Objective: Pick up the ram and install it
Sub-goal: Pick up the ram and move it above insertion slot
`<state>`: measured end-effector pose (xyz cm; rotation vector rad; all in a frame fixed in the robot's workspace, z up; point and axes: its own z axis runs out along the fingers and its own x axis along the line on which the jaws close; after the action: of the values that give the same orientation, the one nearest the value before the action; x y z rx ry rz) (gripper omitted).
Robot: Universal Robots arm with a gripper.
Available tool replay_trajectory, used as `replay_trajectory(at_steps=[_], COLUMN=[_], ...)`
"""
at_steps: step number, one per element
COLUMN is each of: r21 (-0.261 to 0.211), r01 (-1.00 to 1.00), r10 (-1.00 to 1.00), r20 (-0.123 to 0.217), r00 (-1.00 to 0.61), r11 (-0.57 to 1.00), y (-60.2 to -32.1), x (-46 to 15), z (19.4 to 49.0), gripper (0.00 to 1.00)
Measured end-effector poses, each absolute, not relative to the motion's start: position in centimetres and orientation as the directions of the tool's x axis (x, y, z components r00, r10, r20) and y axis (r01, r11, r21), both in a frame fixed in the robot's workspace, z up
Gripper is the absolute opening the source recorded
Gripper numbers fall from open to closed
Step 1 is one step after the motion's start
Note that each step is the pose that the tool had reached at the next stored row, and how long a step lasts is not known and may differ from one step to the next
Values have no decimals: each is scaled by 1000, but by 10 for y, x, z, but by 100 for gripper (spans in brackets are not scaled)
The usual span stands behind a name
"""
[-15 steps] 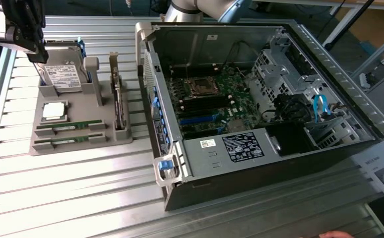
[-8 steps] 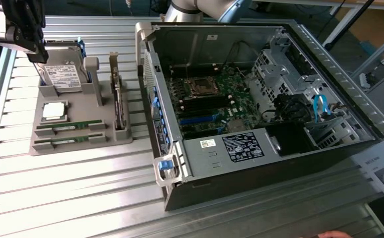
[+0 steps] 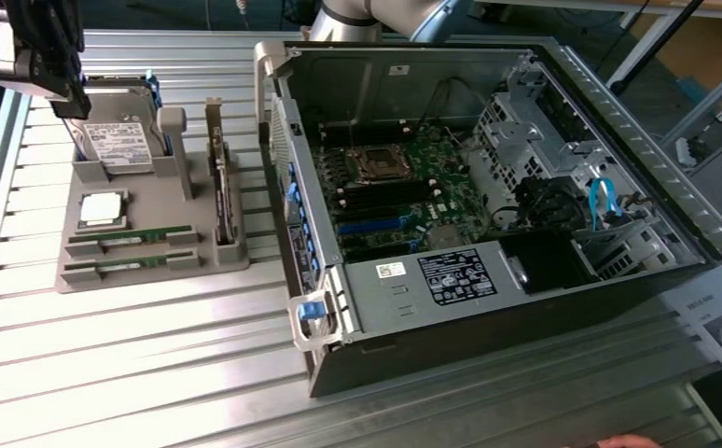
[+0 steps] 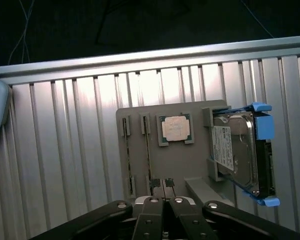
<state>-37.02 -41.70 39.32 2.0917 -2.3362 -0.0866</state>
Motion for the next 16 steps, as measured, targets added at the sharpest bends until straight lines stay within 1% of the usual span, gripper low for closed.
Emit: replay_trajectory(at_steps=[16], r21=[44], r01=[-993], r10=[-993], r20=[-33], r00=[-111], r11=[109], y=[-417], x=[-370], z=[389], gripper=[10])
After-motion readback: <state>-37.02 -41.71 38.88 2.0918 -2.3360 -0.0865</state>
